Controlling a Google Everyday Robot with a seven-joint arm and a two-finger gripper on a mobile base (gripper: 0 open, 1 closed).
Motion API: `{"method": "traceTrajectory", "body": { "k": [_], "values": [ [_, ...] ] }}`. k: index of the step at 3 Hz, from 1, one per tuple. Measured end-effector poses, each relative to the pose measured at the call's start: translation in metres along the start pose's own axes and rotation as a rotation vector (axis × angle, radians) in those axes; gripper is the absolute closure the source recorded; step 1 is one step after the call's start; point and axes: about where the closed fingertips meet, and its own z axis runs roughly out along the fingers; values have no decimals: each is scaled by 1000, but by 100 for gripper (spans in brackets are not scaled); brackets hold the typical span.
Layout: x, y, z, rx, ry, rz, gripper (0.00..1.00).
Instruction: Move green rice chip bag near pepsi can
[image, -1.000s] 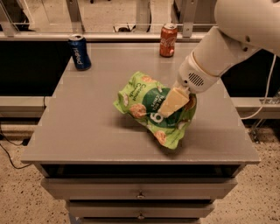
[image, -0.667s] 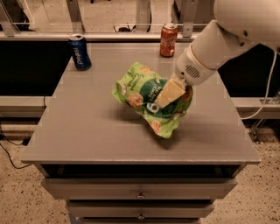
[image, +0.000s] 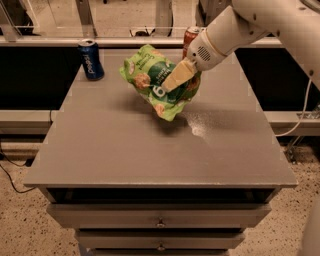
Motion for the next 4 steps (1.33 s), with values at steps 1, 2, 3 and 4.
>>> {"method": "traceTrajectory", "body": {
  "k": [1,2,3,4],
  "values": [
    [-21,-22,24,-28,4,18,100],
    [-41,-29,53,-46,55,8,100],
    [-56,-26,85,-87,98,-11,100],
    [-65,-22,109,-118,132,-25,100]
  ]
}}
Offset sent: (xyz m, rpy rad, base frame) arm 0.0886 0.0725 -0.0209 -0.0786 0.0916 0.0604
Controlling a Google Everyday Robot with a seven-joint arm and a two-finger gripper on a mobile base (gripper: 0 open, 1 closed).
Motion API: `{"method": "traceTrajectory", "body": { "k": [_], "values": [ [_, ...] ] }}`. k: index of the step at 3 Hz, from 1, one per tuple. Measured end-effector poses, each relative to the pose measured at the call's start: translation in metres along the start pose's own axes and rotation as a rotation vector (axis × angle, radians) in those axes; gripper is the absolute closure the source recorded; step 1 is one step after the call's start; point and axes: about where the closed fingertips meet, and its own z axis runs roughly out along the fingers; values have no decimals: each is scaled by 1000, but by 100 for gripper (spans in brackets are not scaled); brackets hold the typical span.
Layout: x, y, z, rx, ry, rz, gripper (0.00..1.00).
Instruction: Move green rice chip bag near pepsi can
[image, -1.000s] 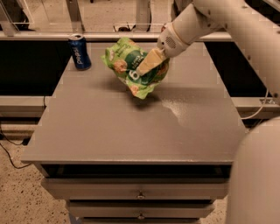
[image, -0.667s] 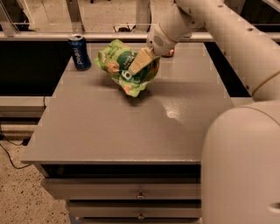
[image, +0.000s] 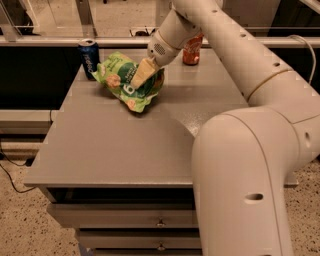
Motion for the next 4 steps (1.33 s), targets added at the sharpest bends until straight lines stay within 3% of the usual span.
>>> {"method": "traceTrajectory", "body": {
  "k": [1,2,4],
  "values": [
    [-2,-1,5,-6,10,1,100],
    [-3,-2,9,-8,27,4,84],
    [-5,-2,10,-13,34,3,38]
  ]
}}
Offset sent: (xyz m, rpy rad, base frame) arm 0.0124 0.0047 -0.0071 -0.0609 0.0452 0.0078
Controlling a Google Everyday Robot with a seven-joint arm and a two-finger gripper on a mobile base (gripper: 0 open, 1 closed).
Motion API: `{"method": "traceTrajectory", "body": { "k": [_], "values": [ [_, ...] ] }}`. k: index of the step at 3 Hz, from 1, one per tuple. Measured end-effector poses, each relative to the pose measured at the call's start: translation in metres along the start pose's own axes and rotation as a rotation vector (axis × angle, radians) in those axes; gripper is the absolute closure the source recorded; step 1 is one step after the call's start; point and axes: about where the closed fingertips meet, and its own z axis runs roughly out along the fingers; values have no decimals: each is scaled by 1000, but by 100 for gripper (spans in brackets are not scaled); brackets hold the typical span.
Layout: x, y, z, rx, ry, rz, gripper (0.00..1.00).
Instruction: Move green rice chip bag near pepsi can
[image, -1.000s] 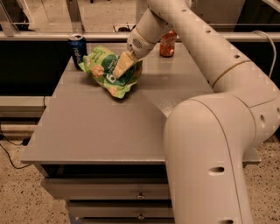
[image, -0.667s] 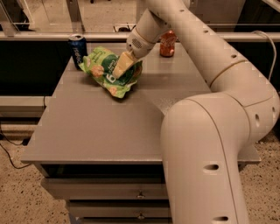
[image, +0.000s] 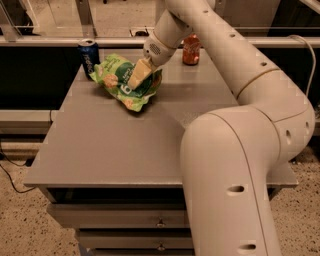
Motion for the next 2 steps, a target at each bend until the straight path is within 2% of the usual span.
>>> {"method": "traceTrajectory", "body": {
  "k": [1,2],
  "values": [
    [-1,0,-1,0,0,0,15],
    [-4,0,2,-6,5,-6,0]
  ]
}}
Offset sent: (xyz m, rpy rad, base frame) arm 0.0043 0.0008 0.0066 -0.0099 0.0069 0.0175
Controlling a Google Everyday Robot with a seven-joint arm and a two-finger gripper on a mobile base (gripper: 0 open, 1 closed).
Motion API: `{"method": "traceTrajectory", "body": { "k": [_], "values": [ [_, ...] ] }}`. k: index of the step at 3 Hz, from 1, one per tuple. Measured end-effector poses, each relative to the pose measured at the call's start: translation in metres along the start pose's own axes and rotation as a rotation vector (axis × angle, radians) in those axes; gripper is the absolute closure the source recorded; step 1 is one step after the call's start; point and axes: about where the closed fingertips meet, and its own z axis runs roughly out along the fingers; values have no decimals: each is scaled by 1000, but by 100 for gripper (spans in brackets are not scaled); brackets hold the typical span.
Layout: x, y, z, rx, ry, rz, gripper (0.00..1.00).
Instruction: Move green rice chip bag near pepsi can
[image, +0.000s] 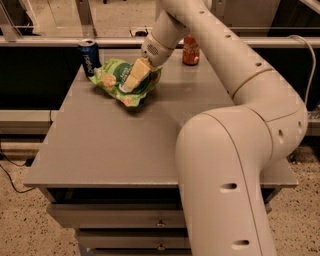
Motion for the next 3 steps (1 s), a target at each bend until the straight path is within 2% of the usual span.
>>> {"method": "traceTrajectory", "body": {
  "k": [2,3],
  "values": [
    [-9,3,-8,6,-18,-23,0],
    [-4,2,-32,48,-70,-43,0]
  ]
}}
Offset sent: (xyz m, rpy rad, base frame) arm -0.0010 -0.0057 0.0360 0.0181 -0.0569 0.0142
